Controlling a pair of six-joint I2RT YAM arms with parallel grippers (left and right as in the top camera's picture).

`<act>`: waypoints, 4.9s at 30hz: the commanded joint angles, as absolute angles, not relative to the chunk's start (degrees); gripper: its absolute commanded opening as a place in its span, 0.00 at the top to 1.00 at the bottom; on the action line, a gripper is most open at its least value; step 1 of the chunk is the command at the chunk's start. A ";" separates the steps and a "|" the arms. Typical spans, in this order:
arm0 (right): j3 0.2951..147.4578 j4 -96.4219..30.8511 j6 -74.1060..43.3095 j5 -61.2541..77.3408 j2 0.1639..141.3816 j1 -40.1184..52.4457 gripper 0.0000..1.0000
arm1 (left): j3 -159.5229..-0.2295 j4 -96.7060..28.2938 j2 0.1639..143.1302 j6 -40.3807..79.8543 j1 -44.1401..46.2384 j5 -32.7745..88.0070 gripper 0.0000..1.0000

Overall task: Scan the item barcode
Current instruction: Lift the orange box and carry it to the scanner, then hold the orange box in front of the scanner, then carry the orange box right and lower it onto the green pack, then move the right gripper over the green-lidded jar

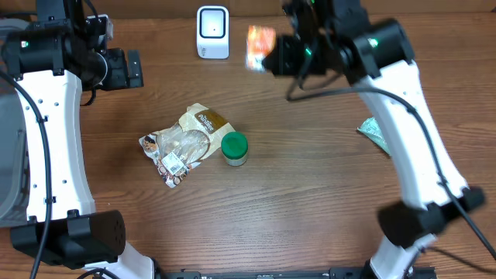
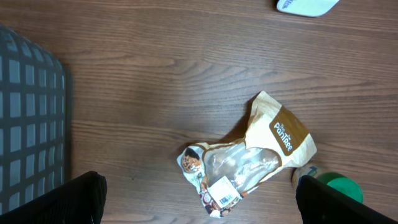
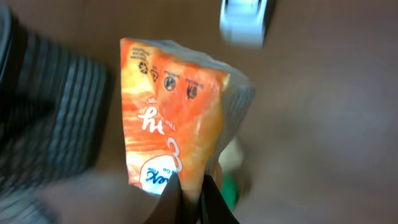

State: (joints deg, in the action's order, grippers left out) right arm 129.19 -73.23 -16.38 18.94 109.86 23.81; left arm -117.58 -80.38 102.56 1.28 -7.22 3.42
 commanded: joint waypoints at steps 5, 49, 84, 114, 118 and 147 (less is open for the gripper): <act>141.23 -57.08 -6.61 -20.12 125.67 30.30 0.96 | -117.47 -80.34 103.00 0.36 -7.11 3.90 0.00; 140.99 -20.18 42.68 -24.40 150.61 34.13 0.96 | -117.47 -80.34 103.00 0.36 -7.11 3.90 0.00; 124.77 -86.54 -15.00 6.98 115.90 4.47 0.96 | -117.47 -80.34 103.00 0.36 -7.11 3.90 0.00; 98.10 -70.96 -7.60 13.19 115.66 -5.02 0.45 | -117.47 -80.34 103.00 0.36 -7.11 3.90 0.00; 107.02 -77.14 -1.30 12.97 115.66 0.16 0.39 | -117.47 -80.34 103.00 0.36 -7.11 3.88 0.00; 107.92 -70.02 -12.38 2.61 121.71 42.57 0.00 | -117.47 -80.34 103.00 0.36 -7.11 3.90 0.00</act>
